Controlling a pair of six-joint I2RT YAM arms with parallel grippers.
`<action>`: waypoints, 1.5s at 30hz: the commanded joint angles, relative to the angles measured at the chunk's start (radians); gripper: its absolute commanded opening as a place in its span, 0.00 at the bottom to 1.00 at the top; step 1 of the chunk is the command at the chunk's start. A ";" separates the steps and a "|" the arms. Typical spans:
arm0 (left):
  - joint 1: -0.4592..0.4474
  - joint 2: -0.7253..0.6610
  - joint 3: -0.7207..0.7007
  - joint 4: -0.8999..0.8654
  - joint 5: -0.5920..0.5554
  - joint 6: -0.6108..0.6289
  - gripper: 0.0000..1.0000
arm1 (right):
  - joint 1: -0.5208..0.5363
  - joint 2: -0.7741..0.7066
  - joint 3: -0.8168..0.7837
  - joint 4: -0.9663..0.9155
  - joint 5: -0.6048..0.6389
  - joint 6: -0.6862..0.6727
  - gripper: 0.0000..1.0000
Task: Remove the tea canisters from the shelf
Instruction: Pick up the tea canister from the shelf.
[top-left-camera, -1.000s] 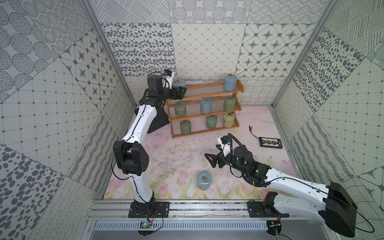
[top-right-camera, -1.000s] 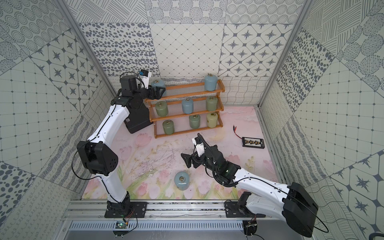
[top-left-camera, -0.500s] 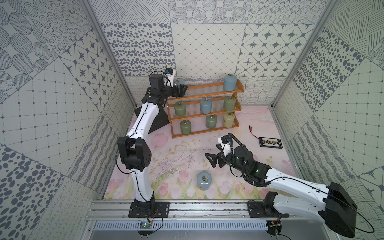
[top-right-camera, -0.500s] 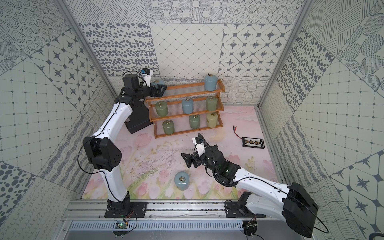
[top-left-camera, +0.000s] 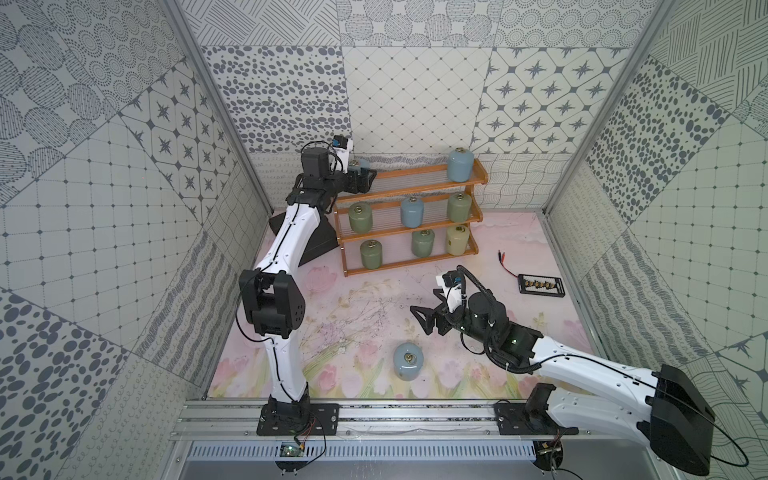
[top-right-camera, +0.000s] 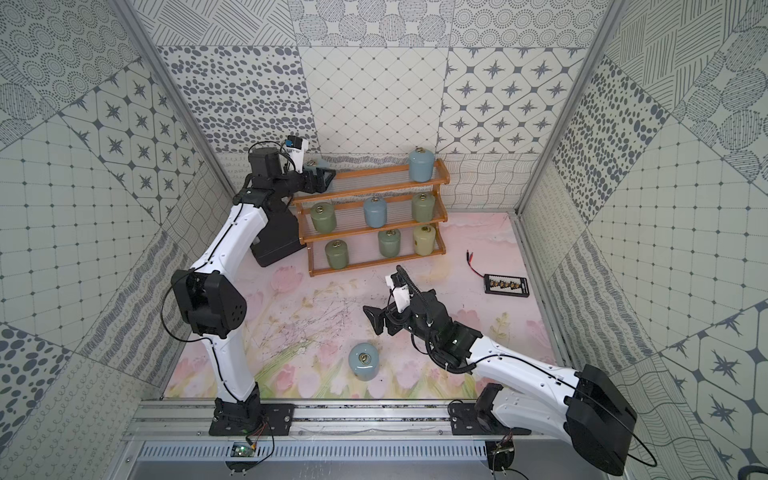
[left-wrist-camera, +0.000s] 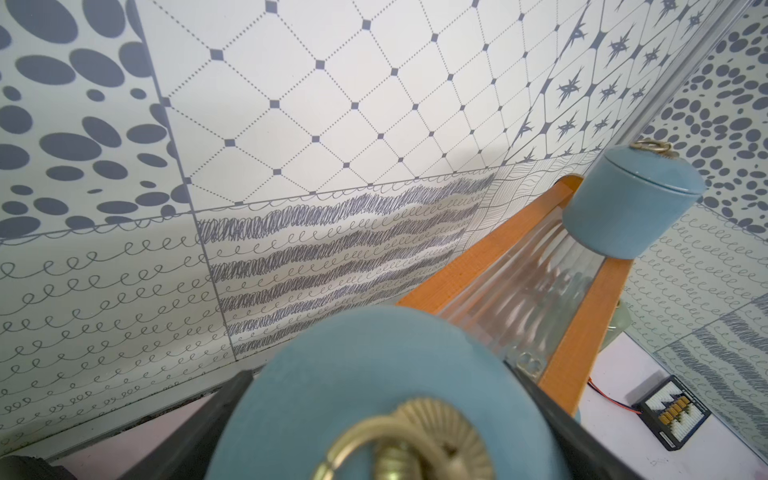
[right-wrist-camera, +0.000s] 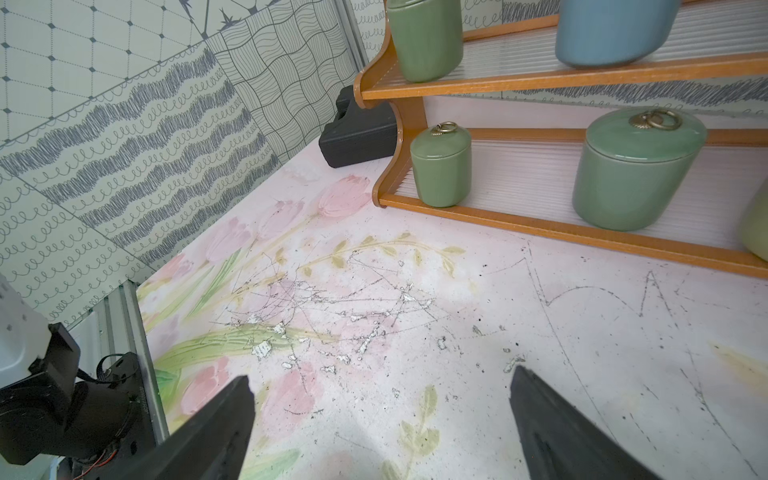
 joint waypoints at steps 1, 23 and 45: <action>0.002 0.000 0.008 0.021 0.037 0.032 0.90 | -0.004 -0.014 -0.008 0.035 0.004 0.015 1.00; -0.034 -0.084 0.001 0.044 0.155 0.020 0.76 | -0.003 -0.079 -0.069 0.035 0.037 0.030 1.00; -0.140 -0.410 -0.426 0.091 0.086 0.072 0.70 | -0.004 -0.121 -0.070 -0.001 0.038 0.023 1.00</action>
